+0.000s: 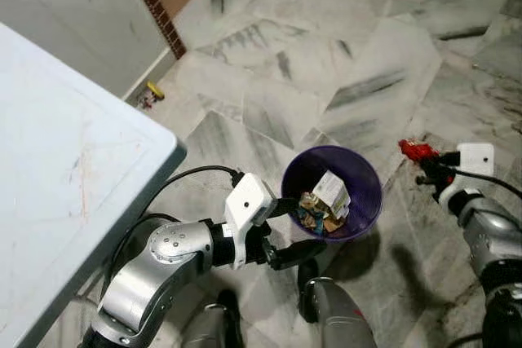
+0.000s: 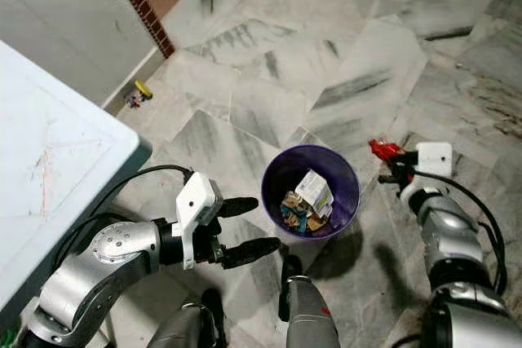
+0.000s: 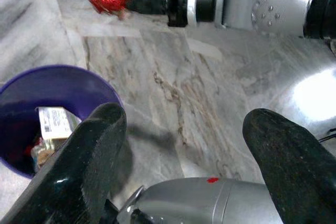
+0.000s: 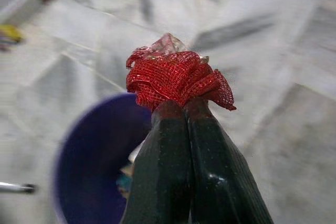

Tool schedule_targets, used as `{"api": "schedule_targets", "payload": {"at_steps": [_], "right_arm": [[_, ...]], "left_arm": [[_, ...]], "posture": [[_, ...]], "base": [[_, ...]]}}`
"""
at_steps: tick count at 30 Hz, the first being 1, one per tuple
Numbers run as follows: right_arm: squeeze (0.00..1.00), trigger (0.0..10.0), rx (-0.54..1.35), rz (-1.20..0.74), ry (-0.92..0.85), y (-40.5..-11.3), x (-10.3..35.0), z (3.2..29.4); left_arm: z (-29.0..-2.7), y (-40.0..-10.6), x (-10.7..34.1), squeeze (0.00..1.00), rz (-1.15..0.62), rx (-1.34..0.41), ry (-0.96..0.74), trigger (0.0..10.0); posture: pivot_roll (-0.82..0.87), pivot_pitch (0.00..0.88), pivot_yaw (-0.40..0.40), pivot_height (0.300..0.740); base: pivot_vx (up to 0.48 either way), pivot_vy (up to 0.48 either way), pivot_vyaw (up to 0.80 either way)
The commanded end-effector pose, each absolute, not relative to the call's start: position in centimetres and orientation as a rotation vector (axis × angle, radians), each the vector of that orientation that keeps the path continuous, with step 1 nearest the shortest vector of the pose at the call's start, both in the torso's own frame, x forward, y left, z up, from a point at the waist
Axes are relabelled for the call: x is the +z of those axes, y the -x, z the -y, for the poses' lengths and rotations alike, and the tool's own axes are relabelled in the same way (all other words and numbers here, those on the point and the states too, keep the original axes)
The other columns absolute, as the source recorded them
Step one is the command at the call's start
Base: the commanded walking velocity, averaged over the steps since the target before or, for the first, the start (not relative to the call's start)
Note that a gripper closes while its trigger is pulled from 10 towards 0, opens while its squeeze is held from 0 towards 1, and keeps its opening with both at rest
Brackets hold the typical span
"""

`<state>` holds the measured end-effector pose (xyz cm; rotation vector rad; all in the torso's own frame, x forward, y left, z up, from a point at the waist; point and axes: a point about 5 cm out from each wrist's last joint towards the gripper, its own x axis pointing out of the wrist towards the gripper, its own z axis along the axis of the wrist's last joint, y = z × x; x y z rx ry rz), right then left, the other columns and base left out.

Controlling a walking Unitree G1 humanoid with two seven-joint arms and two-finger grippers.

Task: Picking trash to rubbish bin

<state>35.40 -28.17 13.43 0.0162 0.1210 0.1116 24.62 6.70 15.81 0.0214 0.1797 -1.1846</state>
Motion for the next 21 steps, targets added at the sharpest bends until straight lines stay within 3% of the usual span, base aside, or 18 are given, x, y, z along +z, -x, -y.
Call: {"api": "schedule_targets", "payload": {"at_steps": [1, 11, 21], "right_arm": [[0.0, 10.0, 0.141, -0.175, -0.061, -34.9, 11.9, 27.7], [0.0, 10.0, 0.399, -0.24, -0.193, -35.6, 10.8, 23.2], [0.0, 10.0, 0.457, -0.32, -0.217, -34.2, 8.3, 22.4]], "left_arm": [[-6.9, -24.1, 15.7, 0.0, -0.19, -1.185, -0.024, 10.0], [-7.0, -24.1, 16.1, 0.0, -0.191, -1.177, -0.016, 10.0], [-6.6, -24.3, 16.3, 0.0, -0.184, -1.179, -0.012, 10.0]], "posture": [[-0.09, 0.534, 0.104, 0.74], [-0.08, 0.556, 0.1, 0.74], [-0.08, 0.559, 0.098, 0.74]], "base": [[0.0, 0.0, 0.0], [0.0, 0.0, 0.0], [0.0, 0.0, 0.0]]}}
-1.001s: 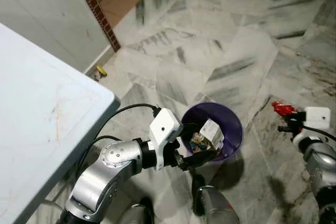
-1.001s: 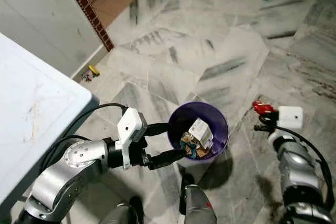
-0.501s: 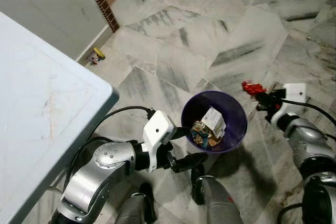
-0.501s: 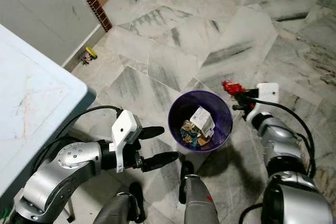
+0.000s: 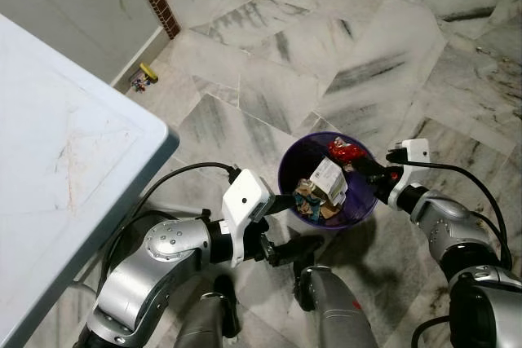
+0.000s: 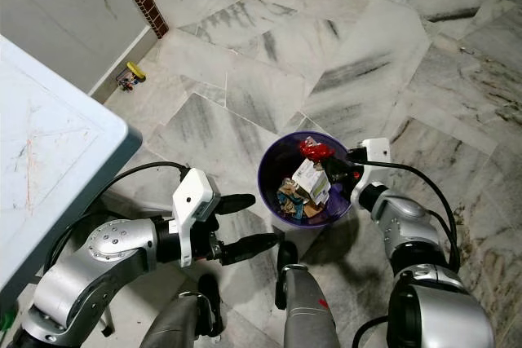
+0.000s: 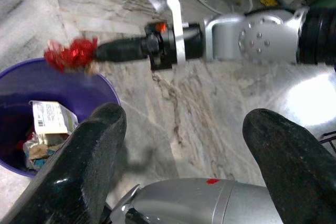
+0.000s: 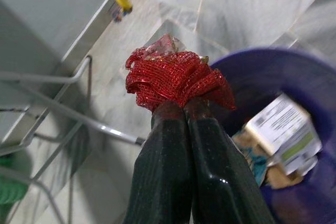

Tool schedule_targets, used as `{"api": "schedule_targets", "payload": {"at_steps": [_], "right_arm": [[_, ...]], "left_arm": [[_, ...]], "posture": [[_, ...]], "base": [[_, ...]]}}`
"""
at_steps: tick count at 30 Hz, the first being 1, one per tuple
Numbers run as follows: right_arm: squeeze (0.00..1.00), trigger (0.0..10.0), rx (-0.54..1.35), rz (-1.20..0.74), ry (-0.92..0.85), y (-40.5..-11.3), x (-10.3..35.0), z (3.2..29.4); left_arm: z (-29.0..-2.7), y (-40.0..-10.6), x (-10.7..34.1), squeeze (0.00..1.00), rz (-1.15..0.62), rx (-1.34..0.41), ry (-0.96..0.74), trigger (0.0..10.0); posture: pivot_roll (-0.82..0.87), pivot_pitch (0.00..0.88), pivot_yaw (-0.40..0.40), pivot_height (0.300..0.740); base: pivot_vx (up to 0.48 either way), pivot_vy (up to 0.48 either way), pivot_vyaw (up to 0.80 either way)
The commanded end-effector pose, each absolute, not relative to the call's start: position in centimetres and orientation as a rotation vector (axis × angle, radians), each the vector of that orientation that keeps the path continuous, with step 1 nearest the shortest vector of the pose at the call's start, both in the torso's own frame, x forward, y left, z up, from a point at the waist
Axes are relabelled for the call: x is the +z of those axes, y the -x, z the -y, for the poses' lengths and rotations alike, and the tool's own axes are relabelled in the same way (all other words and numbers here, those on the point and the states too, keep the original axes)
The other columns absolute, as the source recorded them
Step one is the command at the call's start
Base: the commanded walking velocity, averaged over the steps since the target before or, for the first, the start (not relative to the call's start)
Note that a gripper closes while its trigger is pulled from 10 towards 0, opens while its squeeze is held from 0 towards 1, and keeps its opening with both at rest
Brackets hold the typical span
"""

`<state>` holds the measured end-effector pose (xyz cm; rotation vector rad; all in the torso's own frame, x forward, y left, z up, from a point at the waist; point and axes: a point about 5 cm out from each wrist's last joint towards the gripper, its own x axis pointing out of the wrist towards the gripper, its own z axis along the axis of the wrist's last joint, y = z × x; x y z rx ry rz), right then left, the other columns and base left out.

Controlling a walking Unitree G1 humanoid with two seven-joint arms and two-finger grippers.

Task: Picking trash to rubbish bin

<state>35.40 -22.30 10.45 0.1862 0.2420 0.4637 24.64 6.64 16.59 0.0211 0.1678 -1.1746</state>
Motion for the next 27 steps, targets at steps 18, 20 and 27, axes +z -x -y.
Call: {"api": "schedule_targets", "payload": {"at_steps": [18, 20, 27], "right_arm": [[1.0, 10.0, 0.373, -0.299, -0.223, -33.9, 8.5, 24.2], [1.0, 10.0, 0.377, -0.294, -0.227, -33.9, 8.5, 24.2], [1.0, 10.0, 0.378, -0.29, -0.22, -33.9, 8.7, 24.3]], "left_arm": [[-6.7, -24.3, 16.4, 0.0, -0.188, -1.177, -0.01, 10.0], [-6.7, -24.3, 16.5, 0.0, -0.188, -1.176, -0.005, 10.0], [-6.8, -24.3, 16.5, 0.0, -0.185, -1.173, -0.006, 10.0]], "posture": [[-0.08, 0.556, 0.099, 0.74], [-0.08, 0.556, 0.099, 0.74], [-0.08, 0.551, 0.094, 0.74]], "base": [[0.0, 0.0, 0.0], [0.0, 0.0, 0.0], [0.0, 0.0, 0.0]]}}
